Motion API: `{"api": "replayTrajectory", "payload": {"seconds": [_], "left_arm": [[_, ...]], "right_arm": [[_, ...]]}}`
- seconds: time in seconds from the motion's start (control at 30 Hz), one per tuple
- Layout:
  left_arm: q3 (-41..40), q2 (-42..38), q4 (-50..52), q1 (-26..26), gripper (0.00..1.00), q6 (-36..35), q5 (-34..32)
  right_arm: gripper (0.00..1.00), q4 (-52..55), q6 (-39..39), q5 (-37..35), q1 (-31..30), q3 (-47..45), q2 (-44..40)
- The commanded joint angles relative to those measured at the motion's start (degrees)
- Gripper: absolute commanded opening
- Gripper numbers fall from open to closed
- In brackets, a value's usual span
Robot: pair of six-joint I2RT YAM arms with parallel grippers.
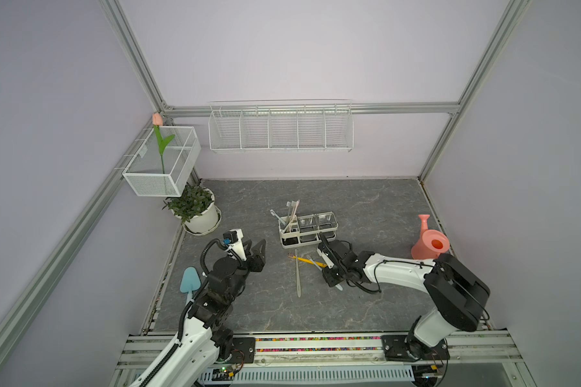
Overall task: Place the toothbrush into the toothbrush holder
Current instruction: Pick up the toothbrush from the center of the board.
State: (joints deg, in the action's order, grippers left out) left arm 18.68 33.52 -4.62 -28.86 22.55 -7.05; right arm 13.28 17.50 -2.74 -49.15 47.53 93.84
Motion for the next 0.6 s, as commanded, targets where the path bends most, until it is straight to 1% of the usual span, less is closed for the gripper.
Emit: {"api": "replayTrajectory", "payload": {"seconds": [0.0,0.03,0.07,0.13,0.33,0.43,0.57], "left_arm": [[-0.8,-0.6,-1.4,0.4,0.57,1.9,-1.3],[-0.8,-0.5,-1.4,0.3,0.57,1.9,-1.7],[-0.8,-0.3,-1.4,0.3,0.57,2.1,-2.0],[-0.8,0.1,-1.4,0.4,0.57,2.4,-2.4],[-0.7,1.4,-2.6,0.3,0.57,2.5,-0.6],[-0.7,1.3,-3.0,0.4,0.57,2.7,0.3],[-0.8,1.7,-3.8,0.4,0.58,3.0,1.4]], "right_arm": [[0.25,3.6,-0.2,2.0,-1.0,-1.5,3.2],[0.17,3.5,-0.3,2.3,-1.1,-1.5,3.2],[0.11,3.6,-0.2,2.6,-1.3,-1.4,3.3],[0.1,4.3,0.0,2.3,-1.5,-1.3,3.5],[0.09,5.2,0.5,0.8,-2.2,-1.8,2.9],[0.07,4.4,1.8,0.9,-2.4,-2.4,-0.2],[0.07,2.2,3.5,1.9,-2.4,-2.9,-5.6]]}}
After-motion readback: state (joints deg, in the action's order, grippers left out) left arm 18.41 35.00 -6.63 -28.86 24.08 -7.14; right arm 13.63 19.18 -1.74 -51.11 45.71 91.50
